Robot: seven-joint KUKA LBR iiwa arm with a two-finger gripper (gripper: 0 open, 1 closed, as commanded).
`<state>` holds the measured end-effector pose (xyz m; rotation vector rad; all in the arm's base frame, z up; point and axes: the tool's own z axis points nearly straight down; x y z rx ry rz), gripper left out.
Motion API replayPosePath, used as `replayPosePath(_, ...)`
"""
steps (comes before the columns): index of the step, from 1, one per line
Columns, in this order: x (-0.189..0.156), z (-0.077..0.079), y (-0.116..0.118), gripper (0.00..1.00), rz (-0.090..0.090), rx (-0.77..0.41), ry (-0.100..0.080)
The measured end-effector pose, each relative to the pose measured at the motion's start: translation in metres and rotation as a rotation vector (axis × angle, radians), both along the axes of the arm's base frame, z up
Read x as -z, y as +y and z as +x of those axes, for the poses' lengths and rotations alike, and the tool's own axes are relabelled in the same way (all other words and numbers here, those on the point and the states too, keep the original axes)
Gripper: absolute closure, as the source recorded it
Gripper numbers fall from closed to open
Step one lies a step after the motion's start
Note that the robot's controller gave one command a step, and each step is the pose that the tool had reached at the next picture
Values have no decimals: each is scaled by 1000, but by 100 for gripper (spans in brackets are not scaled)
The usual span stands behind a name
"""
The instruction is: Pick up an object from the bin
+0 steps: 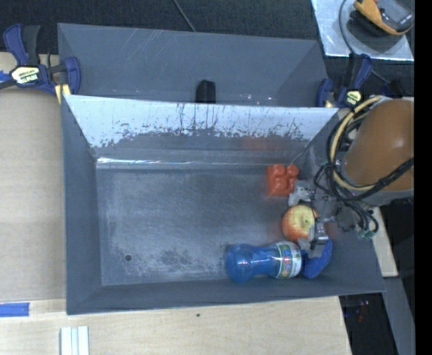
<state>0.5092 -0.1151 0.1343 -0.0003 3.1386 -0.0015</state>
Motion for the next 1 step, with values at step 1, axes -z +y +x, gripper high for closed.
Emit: replayPosePath(1, 58, -23, 45, 0, -3, -203, -4)
